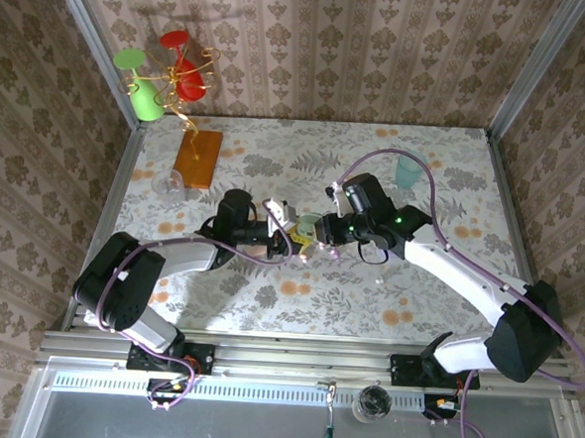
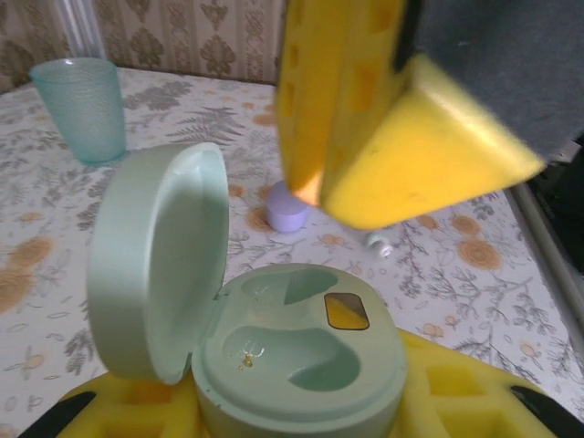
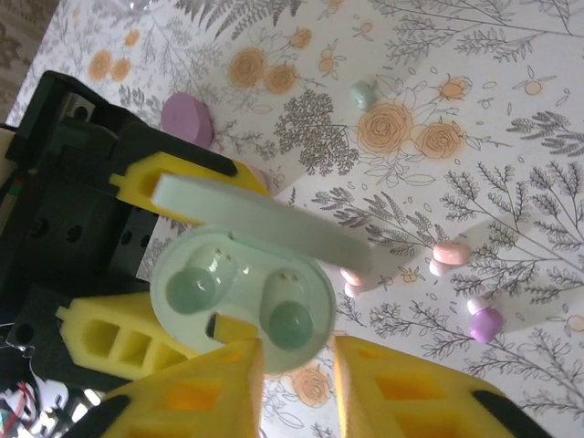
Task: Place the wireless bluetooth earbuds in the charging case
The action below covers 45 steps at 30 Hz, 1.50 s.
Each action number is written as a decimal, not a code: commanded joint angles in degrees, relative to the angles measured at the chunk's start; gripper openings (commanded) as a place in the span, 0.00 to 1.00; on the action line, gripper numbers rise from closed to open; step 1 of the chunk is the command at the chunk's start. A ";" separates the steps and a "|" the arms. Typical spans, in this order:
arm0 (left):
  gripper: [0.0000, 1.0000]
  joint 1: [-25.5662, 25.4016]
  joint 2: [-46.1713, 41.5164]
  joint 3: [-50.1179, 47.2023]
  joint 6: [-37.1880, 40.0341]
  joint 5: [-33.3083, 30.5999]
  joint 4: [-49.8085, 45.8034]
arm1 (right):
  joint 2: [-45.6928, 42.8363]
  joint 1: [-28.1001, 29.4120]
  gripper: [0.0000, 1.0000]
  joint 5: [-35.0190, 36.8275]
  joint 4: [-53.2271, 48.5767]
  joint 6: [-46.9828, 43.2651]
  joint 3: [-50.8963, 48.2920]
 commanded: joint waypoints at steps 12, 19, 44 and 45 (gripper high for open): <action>0.35 6.19 0.07 -4.54 -4.85 -1.97 12.65 | -15.50 -13.02 0.69 15.24 -2.43 15.49 -16.28; 0.35 6.80 -0.97 -5.19 -4.61 -1.74 12.45 | -21.57 -20.02 0.74 16.17 -10.37 18.85 -23.04; 0.35 6.89 -1.71 -4.24 -6.00 0.31 13.35 | -16.72 -8.95 0.77 17.00 -28.16 36.10 -28.17; 0.35 6.84 -1.70 -4.07 -6.02 0.49 13.30 | -16.82 -8.90 0.77 17.15 -28.99 35.97 -28.22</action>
